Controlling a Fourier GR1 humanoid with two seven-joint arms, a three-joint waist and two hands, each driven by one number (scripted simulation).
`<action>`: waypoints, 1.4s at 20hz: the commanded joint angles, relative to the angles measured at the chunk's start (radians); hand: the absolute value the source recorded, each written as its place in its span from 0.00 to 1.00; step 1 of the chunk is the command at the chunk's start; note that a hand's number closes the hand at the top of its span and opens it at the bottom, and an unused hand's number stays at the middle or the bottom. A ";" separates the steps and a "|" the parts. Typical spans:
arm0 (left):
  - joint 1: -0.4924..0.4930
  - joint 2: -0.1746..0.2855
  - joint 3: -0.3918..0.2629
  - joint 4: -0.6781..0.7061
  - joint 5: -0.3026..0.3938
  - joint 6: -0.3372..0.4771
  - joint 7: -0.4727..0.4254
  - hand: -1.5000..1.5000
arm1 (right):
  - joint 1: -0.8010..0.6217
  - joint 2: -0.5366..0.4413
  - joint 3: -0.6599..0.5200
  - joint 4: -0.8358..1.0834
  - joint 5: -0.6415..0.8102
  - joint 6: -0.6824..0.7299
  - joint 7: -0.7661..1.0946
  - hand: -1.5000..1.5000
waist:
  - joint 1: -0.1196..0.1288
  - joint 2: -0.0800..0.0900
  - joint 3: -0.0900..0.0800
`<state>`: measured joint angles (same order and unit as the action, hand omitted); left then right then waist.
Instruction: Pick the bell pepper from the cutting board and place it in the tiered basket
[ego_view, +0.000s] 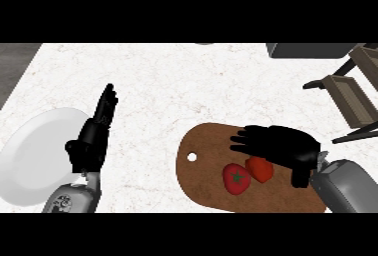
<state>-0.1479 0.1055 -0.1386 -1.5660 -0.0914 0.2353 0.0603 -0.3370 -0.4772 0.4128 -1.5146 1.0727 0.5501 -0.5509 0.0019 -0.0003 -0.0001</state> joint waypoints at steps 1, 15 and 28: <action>-0.010 -0.021 0.025 0.087 0.000 -0.015 -0.086 0.50 | 0.015 0.015 -0.009 0.024 0.022 0.019 -0.056 0.00 | -0.002 0.001 0.000; -0.010 -0.048 0.030 0.090 -0.026 -0.023 -0.078 0.50 | -0.021 0.136 -0.036 0.159 0.087 -0.272 -0.126 1.00 | 0.004 0.002 0.000; 0.045 -0.015 0.070 0.002 -0.038 0.001 -0.009 0.50 | 0.101 -0.141 -0.438 -0.054 0.152 0.044 0.374 1.00 | -0.082 -0.027 -0.005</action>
<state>-0.1195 0.0827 -0.0769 -1.5491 -0.1236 0.2272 0.0418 -0.2574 -0.5358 0.0955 -1.4724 1.2285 0.4783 -0.3050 -0.0651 -0.0205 -0.0051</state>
